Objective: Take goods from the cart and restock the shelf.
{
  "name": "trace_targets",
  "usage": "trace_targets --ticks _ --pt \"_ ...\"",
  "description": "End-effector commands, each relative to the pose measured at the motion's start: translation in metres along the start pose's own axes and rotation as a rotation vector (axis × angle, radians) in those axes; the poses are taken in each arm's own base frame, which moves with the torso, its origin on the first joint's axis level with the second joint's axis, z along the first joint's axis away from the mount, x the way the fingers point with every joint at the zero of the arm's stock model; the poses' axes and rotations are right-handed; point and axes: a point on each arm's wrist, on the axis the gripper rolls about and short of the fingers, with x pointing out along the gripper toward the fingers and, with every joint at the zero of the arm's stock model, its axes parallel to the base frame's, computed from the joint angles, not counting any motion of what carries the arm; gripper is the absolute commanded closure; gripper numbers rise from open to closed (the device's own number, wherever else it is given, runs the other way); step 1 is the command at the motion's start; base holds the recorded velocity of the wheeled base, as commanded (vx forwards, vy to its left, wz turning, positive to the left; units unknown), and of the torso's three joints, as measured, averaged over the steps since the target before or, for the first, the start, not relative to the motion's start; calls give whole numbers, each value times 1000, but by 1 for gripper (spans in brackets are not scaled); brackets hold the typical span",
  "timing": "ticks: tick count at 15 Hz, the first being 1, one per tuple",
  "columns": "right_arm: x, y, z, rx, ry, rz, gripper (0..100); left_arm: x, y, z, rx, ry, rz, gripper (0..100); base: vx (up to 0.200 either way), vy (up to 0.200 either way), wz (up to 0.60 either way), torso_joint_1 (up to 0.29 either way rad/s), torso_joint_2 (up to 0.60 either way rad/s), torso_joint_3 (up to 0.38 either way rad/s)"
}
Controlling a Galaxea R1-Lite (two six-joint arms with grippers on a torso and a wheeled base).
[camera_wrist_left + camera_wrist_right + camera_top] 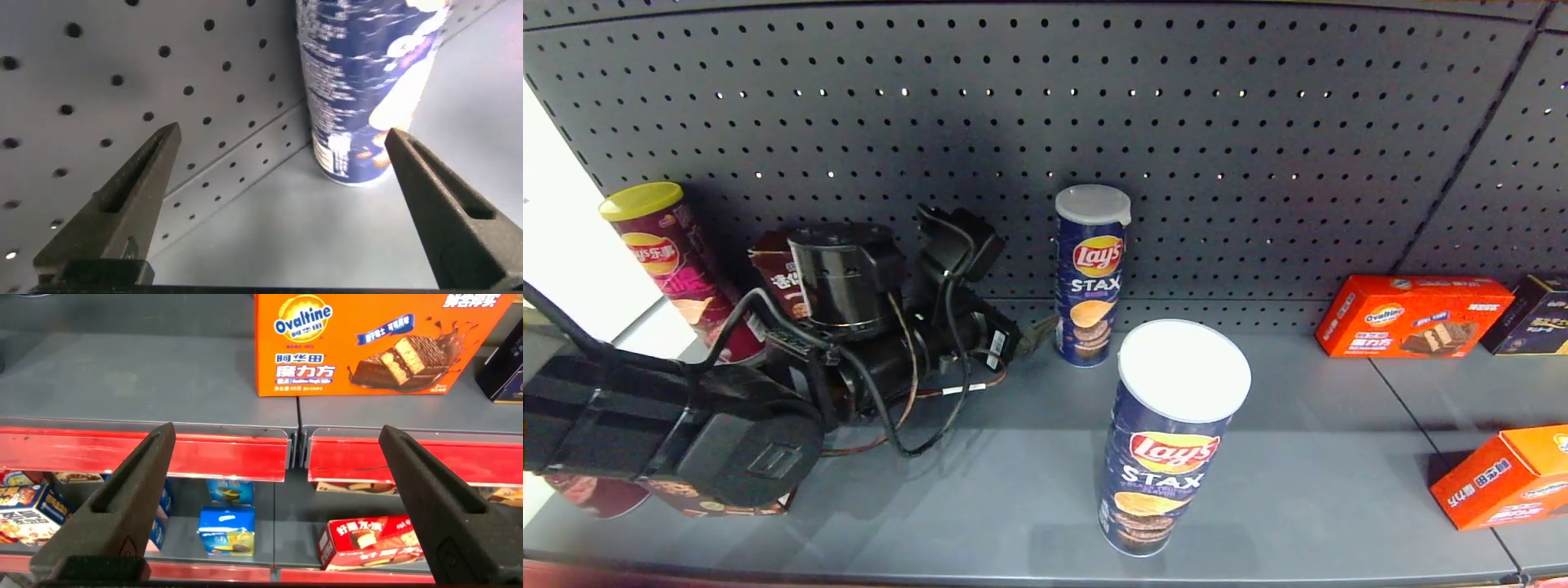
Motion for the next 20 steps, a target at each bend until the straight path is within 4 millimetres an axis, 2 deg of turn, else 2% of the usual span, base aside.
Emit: trace_targets --ticks 1,5,7,9,10,12,14,16,17,20 --pt "0 0 0 0 1 0 0 -35 1 26 4 -75 6 0 0 0 0 0 0 0" --pt "0 0 0 0 1 0 0 -97 -26 60 -68 -206 -85 0 0 0 0 0 0 0" --pt "0 0 0 0 1 0 0 -133 -21 65 -100 -250 -74 0 0 0 0 0 0 0" --pt "0 0 0 0 1 0 0 -165 -21 60 -113 -246 -81 0 0 0 0 0 0 0" --pt "0 0 0 0 1 0 0 -197 -21 58 -109 -224 -103 0 0 0 0 0 0 0" --pt "0 0 0 0 1 0 0 -237 -24 59 -104 -224 -169 0 0 0 0 0 0 0" --pt "0 0 0 0 1 0 0 -272 -21 51 -70 -200 -191 0 0 0 0 0 0 0" --pt "0 0 0 0 1 0 0 -293 -19 42 -55 -180 -192 0 0 0 0 0 0 0" --pt "0 0 0 0 1 0 0 -311 -15 33 -46 -185 -124 0 0 0 0 0 0 0" --pt "0 0 0 0 1 0 0 -327 -23 -9 -29 -239 6 0 0 0 0 0 0 0"
